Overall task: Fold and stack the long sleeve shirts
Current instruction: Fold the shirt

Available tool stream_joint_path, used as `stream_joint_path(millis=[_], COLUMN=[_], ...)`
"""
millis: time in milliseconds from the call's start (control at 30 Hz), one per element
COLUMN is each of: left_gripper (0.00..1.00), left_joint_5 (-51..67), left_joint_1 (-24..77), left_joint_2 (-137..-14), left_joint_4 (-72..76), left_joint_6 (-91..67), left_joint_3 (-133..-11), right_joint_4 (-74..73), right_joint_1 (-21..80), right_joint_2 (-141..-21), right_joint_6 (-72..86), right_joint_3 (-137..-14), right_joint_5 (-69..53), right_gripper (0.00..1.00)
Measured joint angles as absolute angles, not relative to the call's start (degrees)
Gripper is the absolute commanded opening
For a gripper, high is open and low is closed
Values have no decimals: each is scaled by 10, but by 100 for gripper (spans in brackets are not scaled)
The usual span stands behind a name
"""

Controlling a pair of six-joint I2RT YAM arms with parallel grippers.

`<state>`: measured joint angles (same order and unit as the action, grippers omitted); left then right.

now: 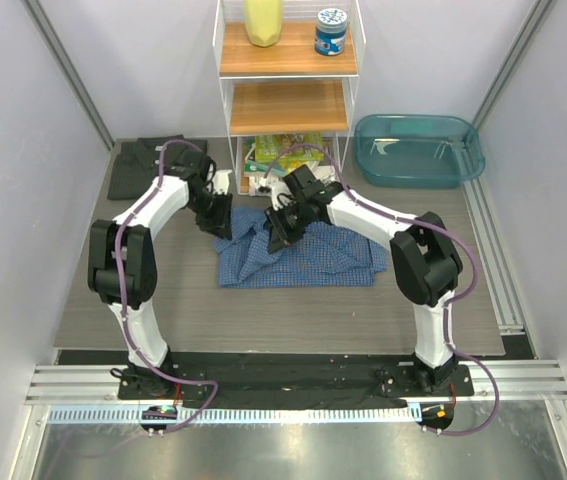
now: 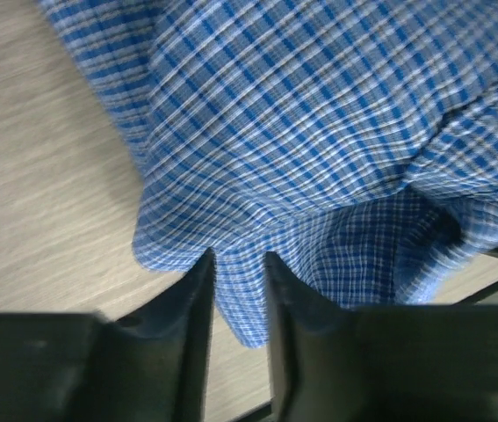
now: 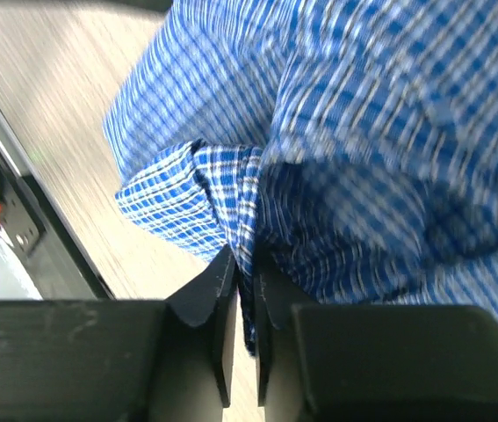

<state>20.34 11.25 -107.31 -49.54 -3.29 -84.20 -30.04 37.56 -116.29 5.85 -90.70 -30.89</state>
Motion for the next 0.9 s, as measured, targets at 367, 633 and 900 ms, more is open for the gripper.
stream_joint_path(millis=[367,633,900], left_gripper=[62,58,49], left_joint_5=[219,164,140], left_joint_1=[160,166,191], left_joint_2=[-1125,-1107,-1050], left_joint_4=[-498,-500,-507], left_joint_6=[-58,-32,-12], left_joint_3=[-926,-905,-835], right_joint_4=[-352,-395,-403], right_joint_1=[332,306,295], right_joint_2=[-1104,-1075,-1022], right_joint_6=[-3,-36,-25], right_joint_3=[-800,-738,-755], right_joint_5=[-303,-336,-376], right_gripper=[24,41,51])
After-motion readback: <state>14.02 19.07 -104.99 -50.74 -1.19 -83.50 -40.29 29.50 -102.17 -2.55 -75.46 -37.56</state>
